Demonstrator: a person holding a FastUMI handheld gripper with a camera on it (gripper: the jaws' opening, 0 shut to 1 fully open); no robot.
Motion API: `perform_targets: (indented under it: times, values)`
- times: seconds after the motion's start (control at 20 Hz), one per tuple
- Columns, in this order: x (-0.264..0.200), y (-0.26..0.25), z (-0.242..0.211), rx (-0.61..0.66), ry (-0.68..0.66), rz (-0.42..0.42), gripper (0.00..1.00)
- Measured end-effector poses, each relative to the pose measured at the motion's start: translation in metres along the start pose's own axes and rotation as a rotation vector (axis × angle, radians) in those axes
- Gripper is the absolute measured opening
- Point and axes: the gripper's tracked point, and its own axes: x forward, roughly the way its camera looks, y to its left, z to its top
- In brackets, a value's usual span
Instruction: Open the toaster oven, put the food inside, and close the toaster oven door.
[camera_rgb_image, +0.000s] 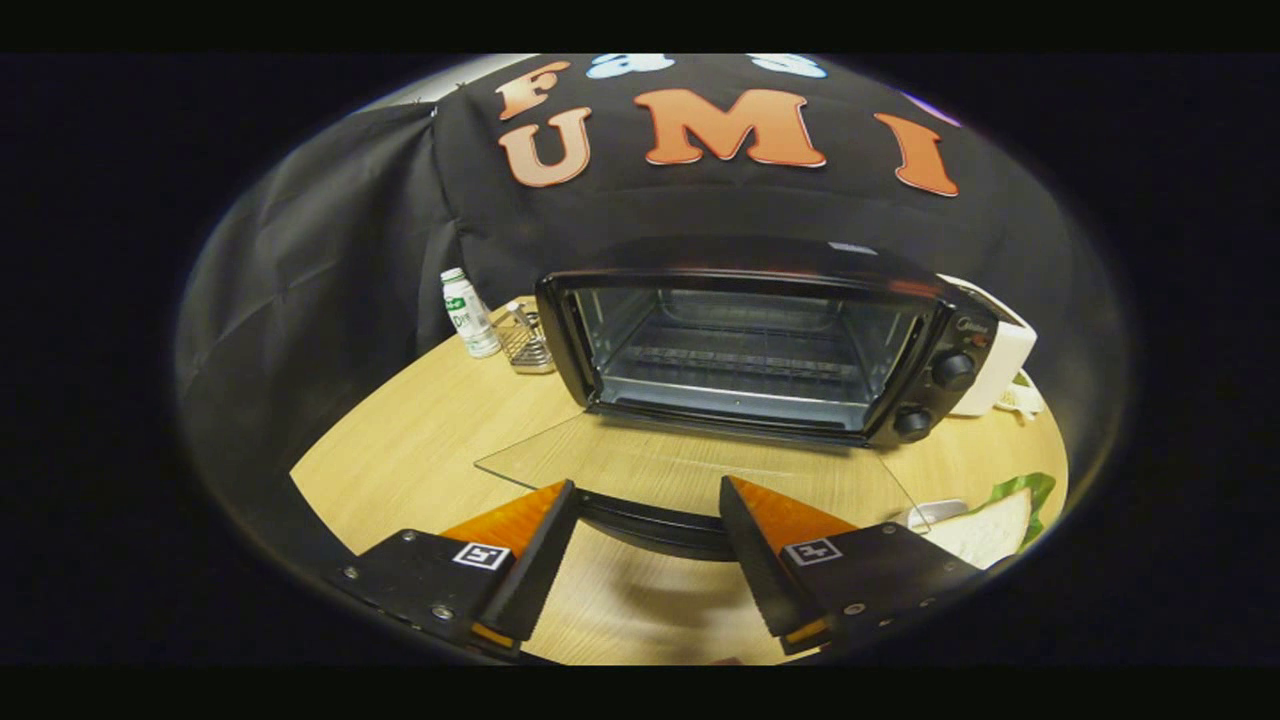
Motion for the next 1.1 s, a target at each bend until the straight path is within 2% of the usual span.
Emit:
perform_targets:
  times: [0.4, 0.65, 0.9, 1.1]
  values:
    - [0.025, 0.000, -0.044, -0.012, 0.166, -0.019, 0.85]
    - [0.030, 0.000, -0.040, -0.040, 0.151, -0.024, 0.85]
    - [0.011, 0.011, -0.035, 0.059, 0.172, 0.045, 0.85]
    - [-0.015, 0.006, -0.009, 0.078, 0.095, 0.048, 0.92]
